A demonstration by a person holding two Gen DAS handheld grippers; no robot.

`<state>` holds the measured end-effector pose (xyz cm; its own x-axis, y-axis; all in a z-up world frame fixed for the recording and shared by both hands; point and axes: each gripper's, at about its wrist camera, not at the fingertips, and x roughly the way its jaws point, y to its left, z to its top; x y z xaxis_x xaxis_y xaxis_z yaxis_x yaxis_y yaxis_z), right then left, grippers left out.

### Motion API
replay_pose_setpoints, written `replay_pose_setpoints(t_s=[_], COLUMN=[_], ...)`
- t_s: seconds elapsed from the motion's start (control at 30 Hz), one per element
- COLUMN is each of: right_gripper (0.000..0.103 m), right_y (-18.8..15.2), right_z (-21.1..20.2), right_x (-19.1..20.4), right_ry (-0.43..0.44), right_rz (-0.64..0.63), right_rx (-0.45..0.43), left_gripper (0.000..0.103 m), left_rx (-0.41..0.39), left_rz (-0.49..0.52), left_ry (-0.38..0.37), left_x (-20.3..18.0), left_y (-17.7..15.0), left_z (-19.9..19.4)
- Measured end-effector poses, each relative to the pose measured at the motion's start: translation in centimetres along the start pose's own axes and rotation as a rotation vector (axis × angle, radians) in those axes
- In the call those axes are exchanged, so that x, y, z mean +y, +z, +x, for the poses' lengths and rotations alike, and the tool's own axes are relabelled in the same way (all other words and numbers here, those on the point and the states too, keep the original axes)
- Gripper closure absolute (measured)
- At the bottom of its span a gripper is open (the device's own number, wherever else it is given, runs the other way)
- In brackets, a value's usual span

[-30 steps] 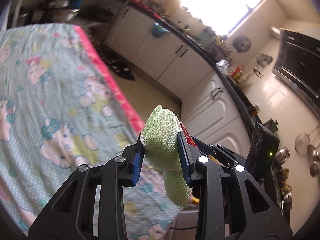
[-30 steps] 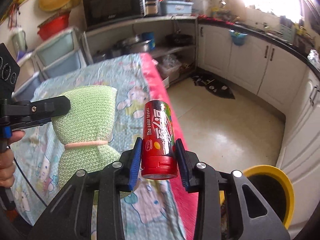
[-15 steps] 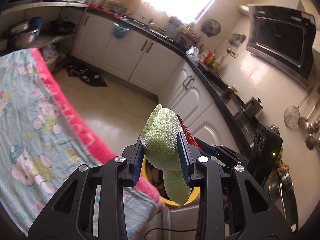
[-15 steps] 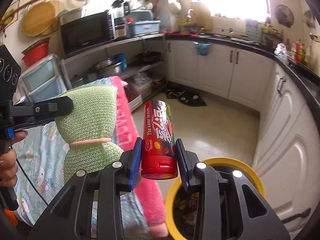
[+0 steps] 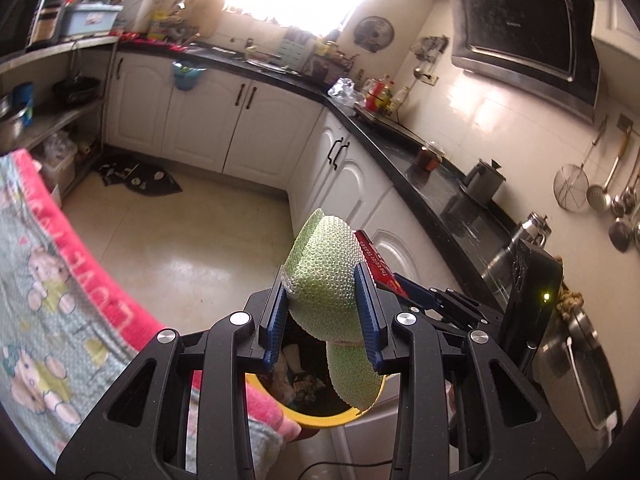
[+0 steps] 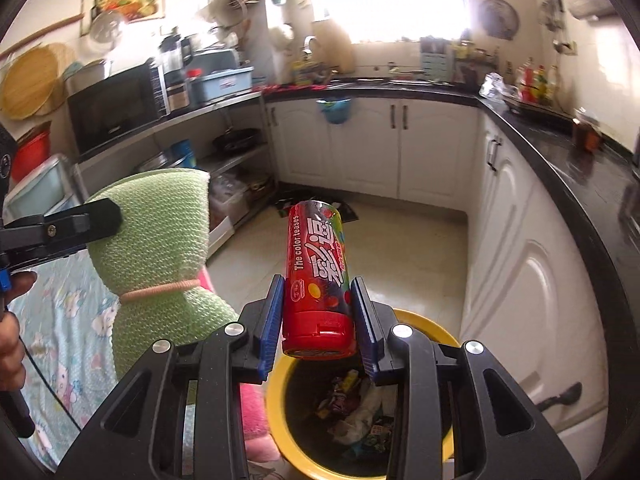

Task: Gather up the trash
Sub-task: 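Carry the sponge and candy tube over the yellow bin and open both tools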

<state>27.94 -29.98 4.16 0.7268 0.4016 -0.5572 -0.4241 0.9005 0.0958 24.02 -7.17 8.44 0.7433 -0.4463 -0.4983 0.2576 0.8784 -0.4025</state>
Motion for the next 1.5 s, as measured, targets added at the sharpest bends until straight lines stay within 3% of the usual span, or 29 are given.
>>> replay_pose_setpoints(t_s=[0.33, 0.67, 1.5], right_gripper=[0.071, 0.071, 0.071], right_y=[-2.5, -5.2, -10.2], right_z=[-0.9, -0.6, 2.6], right_x=[-4.1, -5.5, -5.6], right_ry=[-0.106, -0.172, -0.190], right_rz=[0.109, 0.148, 0.180], right_rx=[-0.007, 0.025, 0.152], left_gripper=[0.078, 0.077, 0.077], left_rx=[0.014, 0.036, 0.148], left_rz=[0.093, 0.148, 0.170], left_ry=[0.018, 0.029, 0.066], left_x=[-2.4, -3.3, -2.0], left_y=[0.1, -0.5, -4.1], left_z=[2.9, 6.7, 12.7])
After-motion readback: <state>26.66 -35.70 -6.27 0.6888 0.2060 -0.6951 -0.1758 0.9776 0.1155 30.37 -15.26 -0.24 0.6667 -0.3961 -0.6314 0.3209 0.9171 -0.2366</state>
